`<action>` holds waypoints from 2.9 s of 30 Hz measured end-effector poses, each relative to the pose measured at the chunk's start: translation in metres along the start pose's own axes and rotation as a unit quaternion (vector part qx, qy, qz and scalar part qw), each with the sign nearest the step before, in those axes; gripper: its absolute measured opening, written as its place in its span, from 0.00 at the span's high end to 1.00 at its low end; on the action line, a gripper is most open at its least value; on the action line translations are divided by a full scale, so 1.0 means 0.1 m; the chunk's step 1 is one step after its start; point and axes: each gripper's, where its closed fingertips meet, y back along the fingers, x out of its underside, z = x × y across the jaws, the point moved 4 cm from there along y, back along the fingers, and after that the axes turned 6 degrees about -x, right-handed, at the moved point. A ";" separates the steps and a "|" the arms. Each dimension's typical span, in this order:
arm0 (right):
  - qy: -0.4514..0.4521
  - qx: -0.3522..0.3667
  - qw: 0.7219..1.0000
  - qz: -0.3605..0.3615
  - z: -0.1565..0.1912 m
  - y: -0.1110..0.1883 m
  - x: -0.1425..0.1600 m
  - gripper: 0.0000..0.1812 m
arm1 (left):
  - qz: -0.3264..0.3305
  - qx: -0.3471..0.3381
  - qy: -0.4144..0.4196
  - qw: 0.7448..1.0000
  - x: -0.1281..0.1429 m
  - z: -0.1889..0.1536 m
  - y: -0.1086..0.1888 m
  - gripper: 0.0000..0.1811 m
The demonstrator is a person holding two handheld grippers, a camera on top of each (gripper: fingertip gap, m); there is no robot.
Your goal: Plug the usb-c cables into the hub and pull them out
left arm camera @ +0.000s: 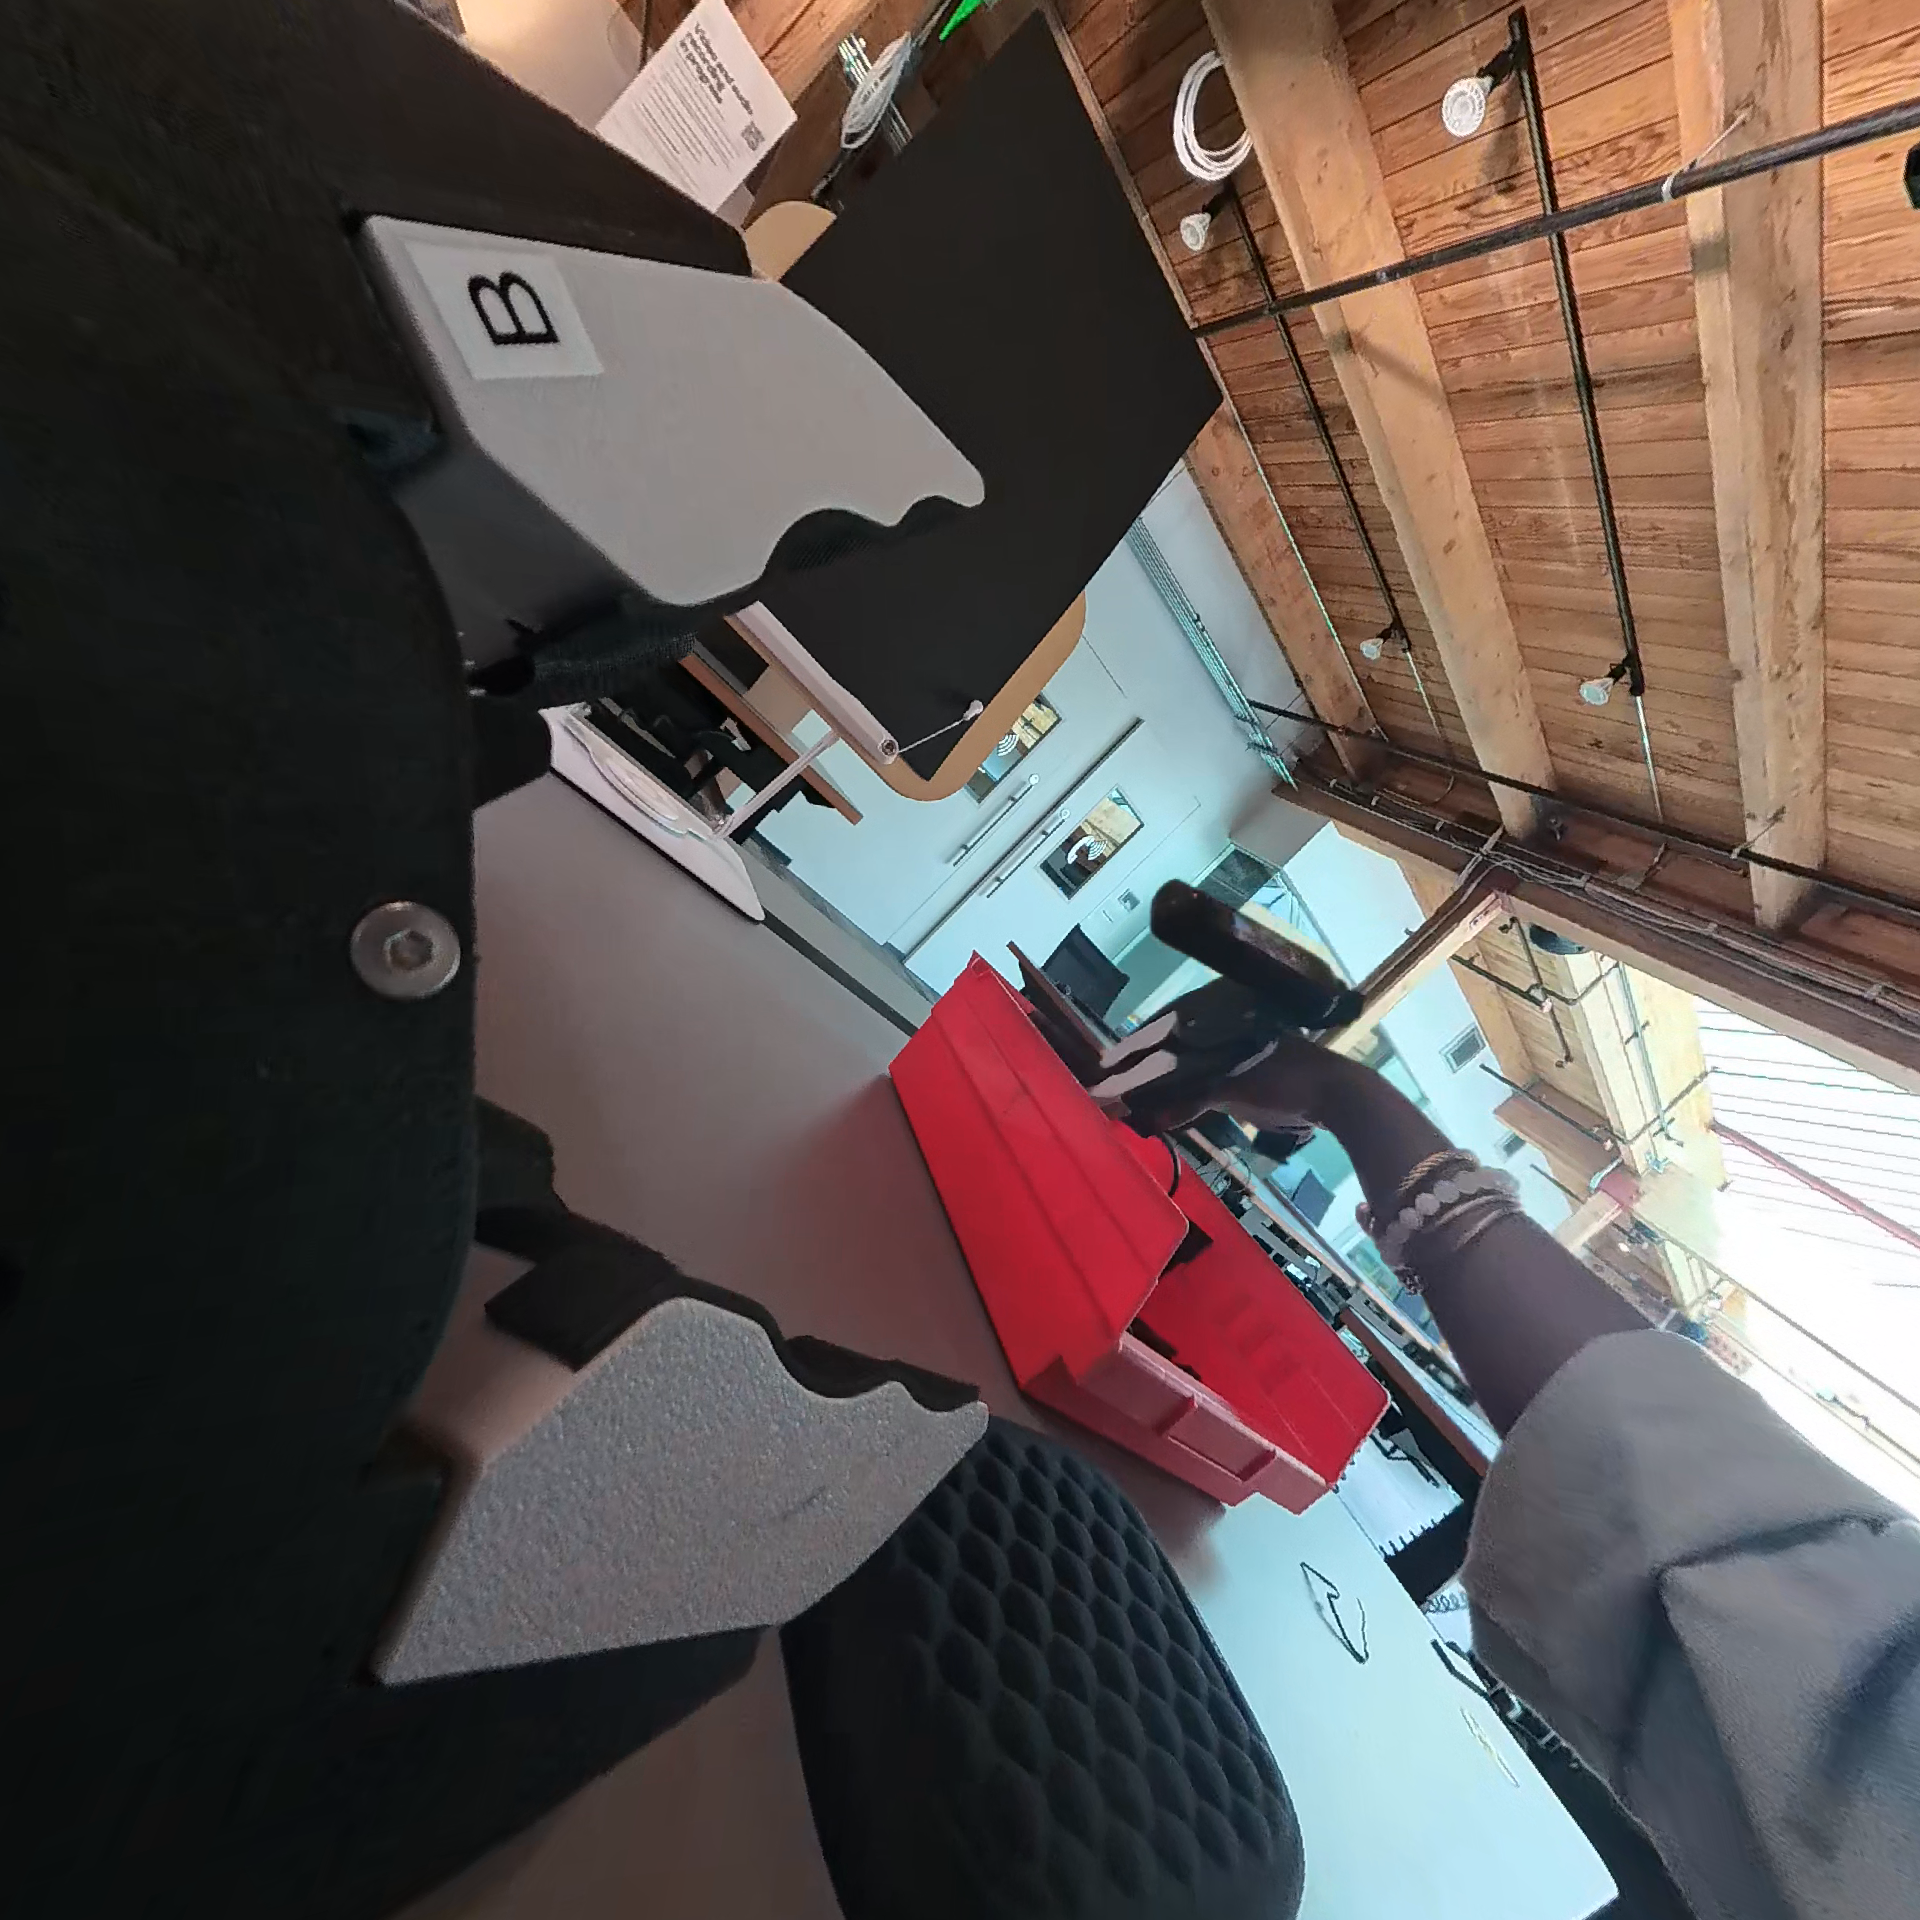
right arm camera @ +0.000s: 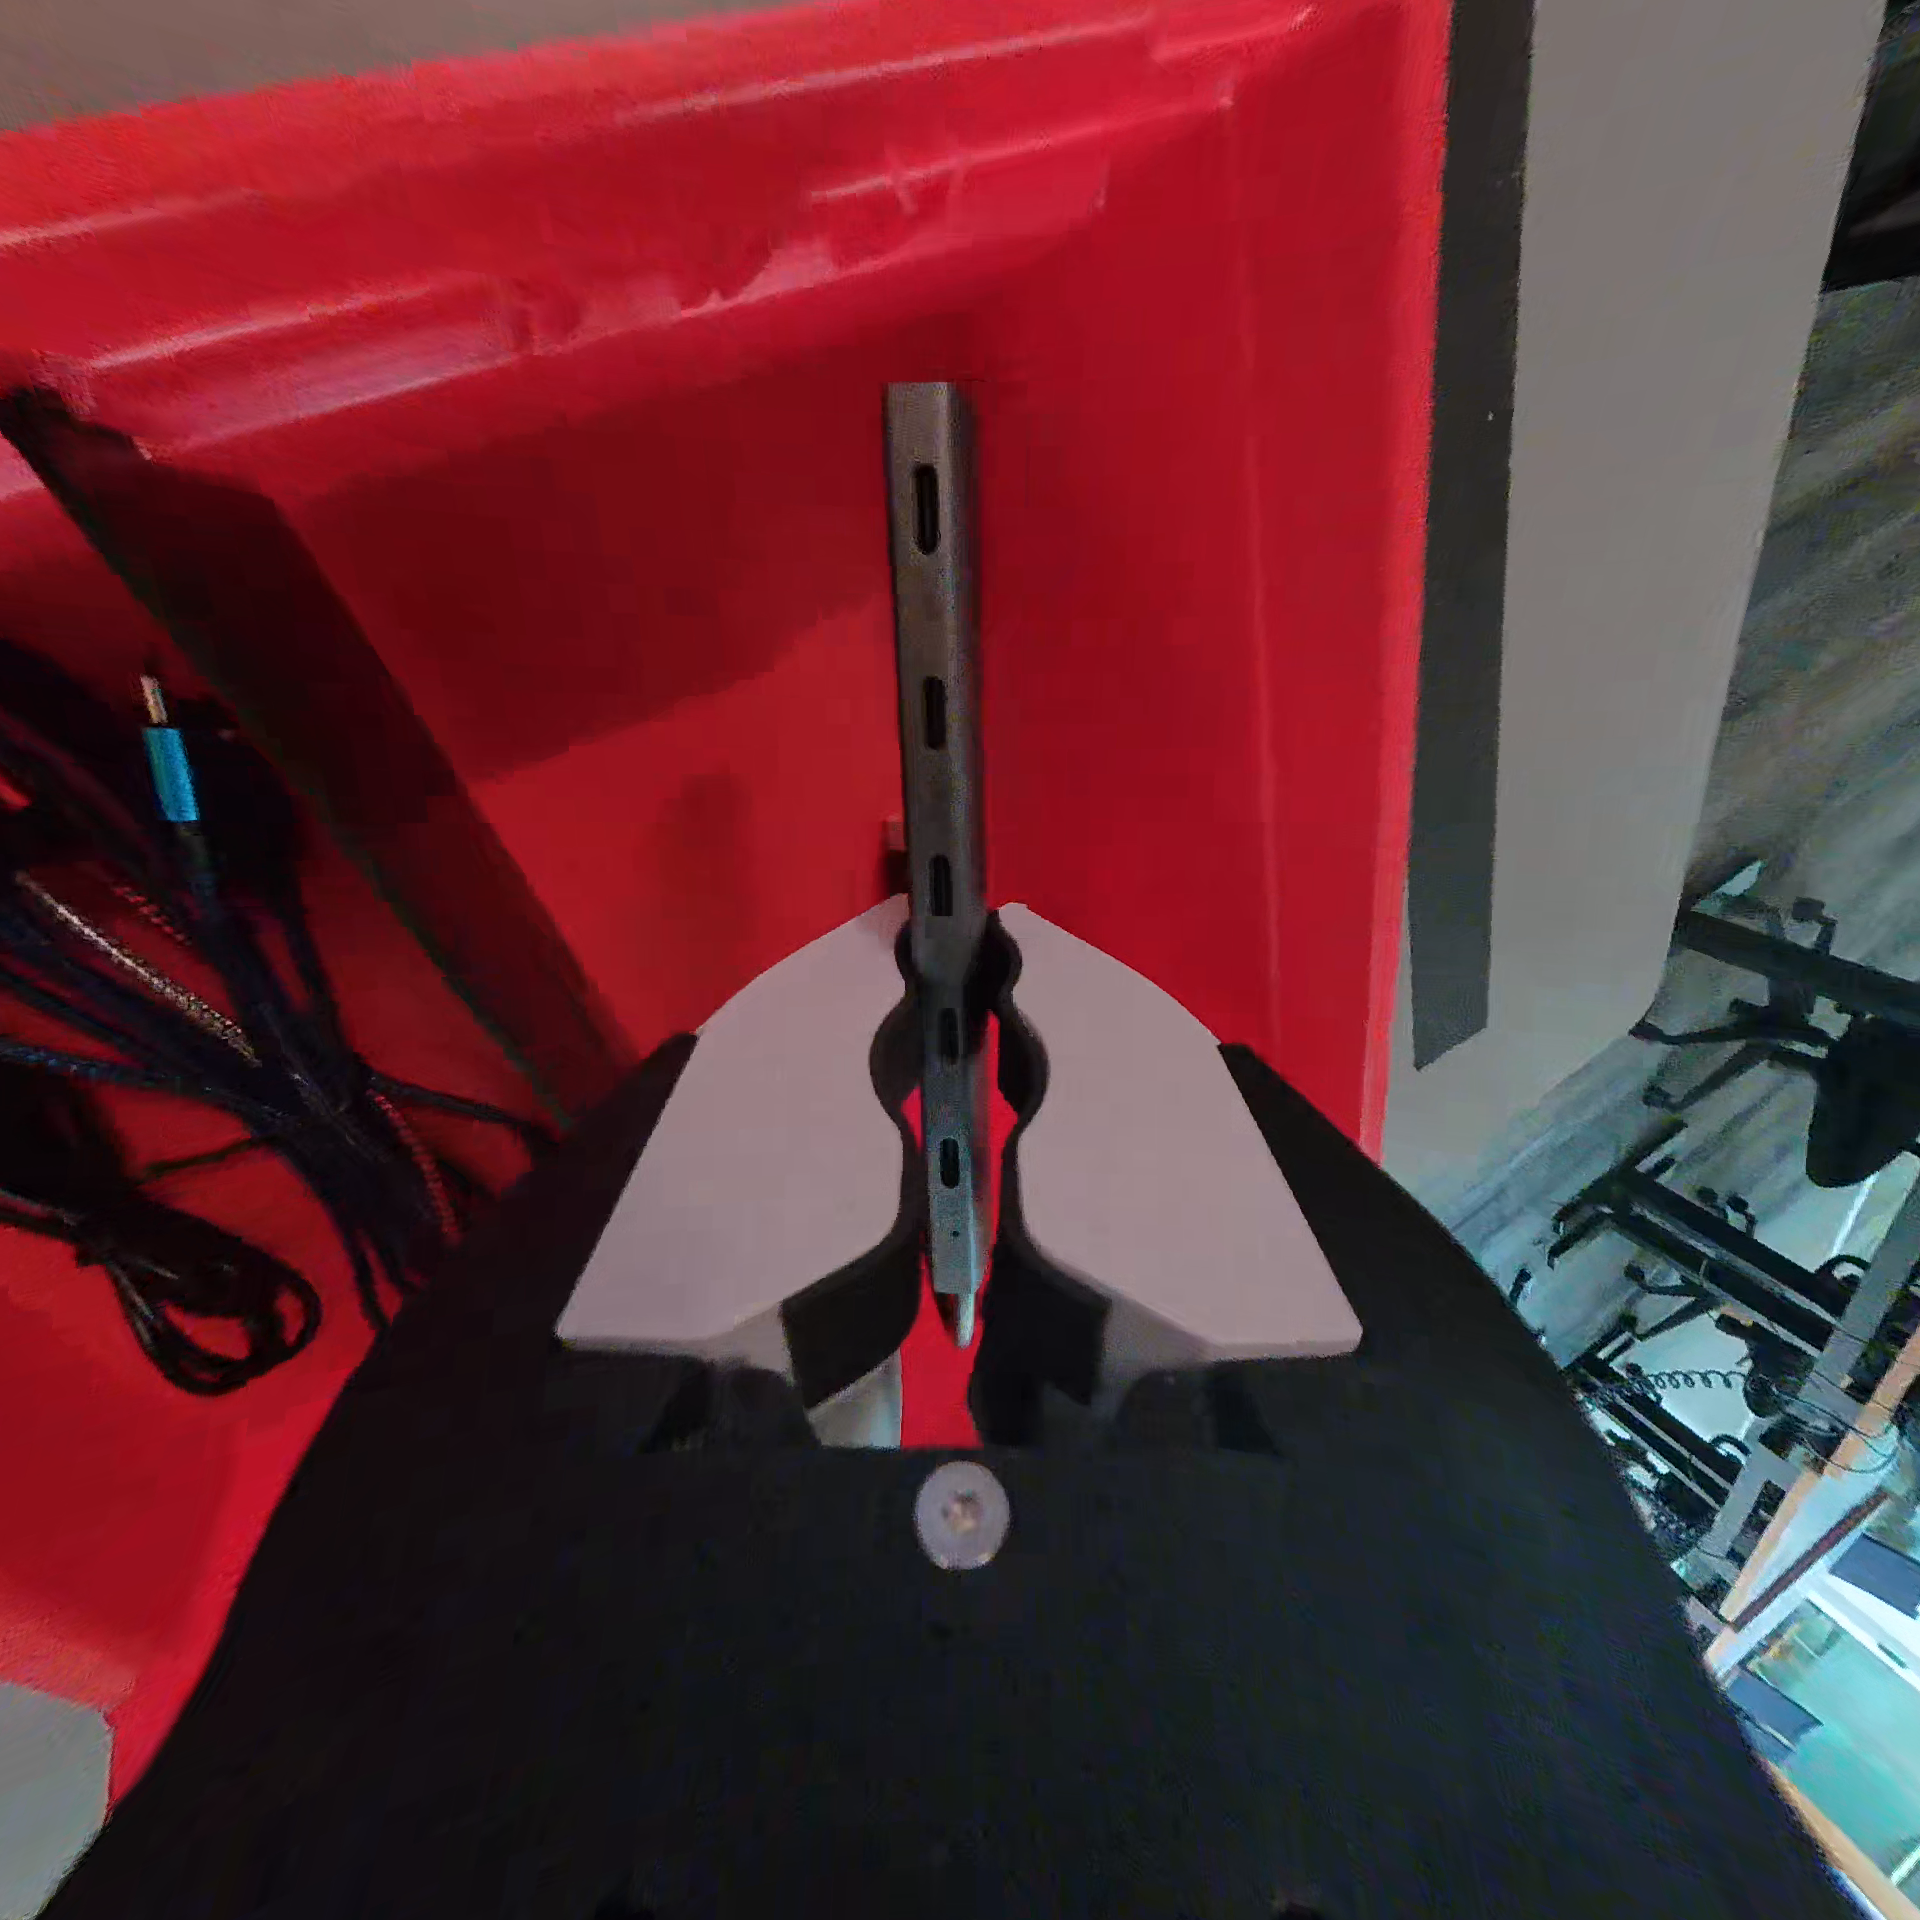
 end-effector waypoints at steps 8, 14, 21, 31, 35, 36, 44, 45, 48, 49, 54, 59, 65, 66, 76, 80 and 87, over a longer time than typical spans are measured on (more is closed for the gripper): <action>-0.011 0.007 0.996 -0.084 -0.04 -0.06 -0.03 0.69 | 0.004 0.000 0.003 1.000 0.01 0.01 0.00 0.22; -0.003 0.047 0.996 -0.072 -0.07 0.05 0.07 0.50 | 0.007 0.000 0.002 1.000 0.02 0.01 -0.01 0.22; -0.011 0.008 0.991 -0.136 0.03 0.32 0.05 0.53 | 0.013 0.004 0.000 1.000 0.04 0.00 -0.02 0.22; -0.108 -0.031 0.846 -0.522 -0.10 1.37 -0.31 0.48 | 0.016 0.000 0.001 1.000 0.06 0.01 -0.02 0.22; -0.117 0.058 0.616 -0.777 0.14 2.35 -0.29 0.20 | 0.014 -0.002 0.005 1.000 0.06 0.03 -0.01 0.22; -0.117 0.082 0.566 -0.812 0.26 2.53 -0.23 0.20 | 0.014 -0.001 0.004 1.000 0.06 0.02 -0.01 0.22; -0.082 0.225 0.444 -0.863 1.55 2.94 -0.10 0.60 | 0.008 -0.002 0.000 1.000 0.04 0.02 0.00 0.22; -0.070 0.250 0.427 -0.866 1.74 2.93 -0.05 0.98 | 0.007 -0.003 0.002 1.000 0.03 0.03 0.00 0.22; -0.069 0.243 0.385 -0.888 2.14 2.88 0.00 0.97 | 0.003 -0.008 0.015 1.000 0.00 0.06 0.03 0.25; -0.083 0.241 0.388 -0.886 2.19 2.84 0.00 0.82 | -0.001 -0.007 0.027 1.000 -0.03 0.07 0.04 0.26; -0.107 0.272 0.425 -0.857 2.36 2.61 0.02 0.32 | -0.083 -0.028 0.138 0.987 -0.35 0.29 0.12 0.26; -0.061 0.375 0.464 -0.800 2.55 2.47 0.08 1.00 | -0.141 -0.046 0.169 0.974 -0.73 0.82 0.43 1.00; -0.041 0.326 0.517 -0.790 2.48 2.36 -0.12 0.39 | -0.020 -0.126 0.078 0.989 -0.74 1.45 0.67 0.55; -0.046 0.322 0.522 -0.788 2.46 2.35 -0.15 0.32 | -0.006 -0.169 0.063 0.984 -0.72 1.60 0.69 0.24; -0.093 0.540 0.491 -0.677 2.44 2.40 0.16 1.00 | 0.073 -0.212 0.027 0.974 -0.61 1.98 1.28 1.00; -0.049 0.532 0.498 -0.683 2.50 2.42 0.04 0.85 | 0.182 -0.185 0.000 0.966 -0.37 2.00 1.27 0.88; -0.050 0.494 0.455 -0.739 2.52 2.52 0.06 0.34 | 0.223 -0.145 -0.016 0.964 -0.19 2.02 0.93 0.21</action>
